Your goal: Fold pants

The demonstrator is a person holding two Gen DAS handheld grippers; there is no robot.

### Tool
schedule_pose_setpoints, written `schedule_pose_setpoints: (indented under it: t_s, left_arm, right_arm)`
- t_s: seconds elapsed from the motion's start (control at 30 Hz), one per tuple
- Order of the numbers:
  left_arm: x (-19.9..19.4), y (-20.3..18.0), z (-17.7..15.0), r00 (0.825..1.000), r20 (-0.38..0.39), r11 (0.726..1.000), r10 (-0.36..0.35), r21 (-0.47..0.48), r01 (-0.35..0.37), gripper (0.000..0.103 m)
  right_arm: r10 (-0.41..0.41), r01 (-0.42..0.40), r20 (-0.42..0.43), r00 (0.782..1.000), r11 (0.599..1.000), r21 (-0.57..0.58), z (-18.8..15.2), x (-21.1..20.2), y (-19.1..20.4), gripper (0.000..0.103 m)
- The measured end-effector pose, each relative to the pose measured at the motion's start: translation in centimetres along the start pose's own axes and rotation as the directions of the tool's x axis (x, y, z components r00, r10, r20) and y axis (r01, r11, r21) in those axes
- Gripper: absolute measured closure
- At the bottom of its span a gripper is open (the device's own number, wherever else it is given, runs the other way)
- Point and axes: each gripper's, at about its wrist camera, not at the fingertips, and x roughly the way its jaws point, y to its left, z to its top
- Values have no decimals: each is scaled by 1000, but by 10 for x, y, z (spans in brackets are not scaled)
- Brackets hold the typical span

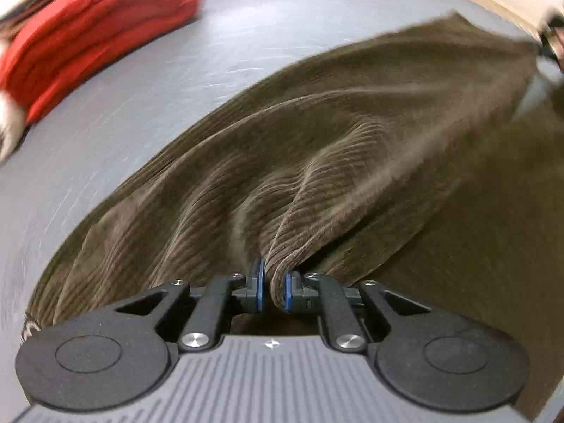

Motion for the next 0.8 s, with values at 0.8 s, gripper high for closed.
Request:
schedule_pose_setpoints:
  t_s: [0.8]
  left_arm:
    - [-183, 87, -82, 966, 224, 970, -129, -172, 170, 53]
  right_arm:
    - [242, -193, 114, 964, 925, -328, -3, -197, 73, 67]
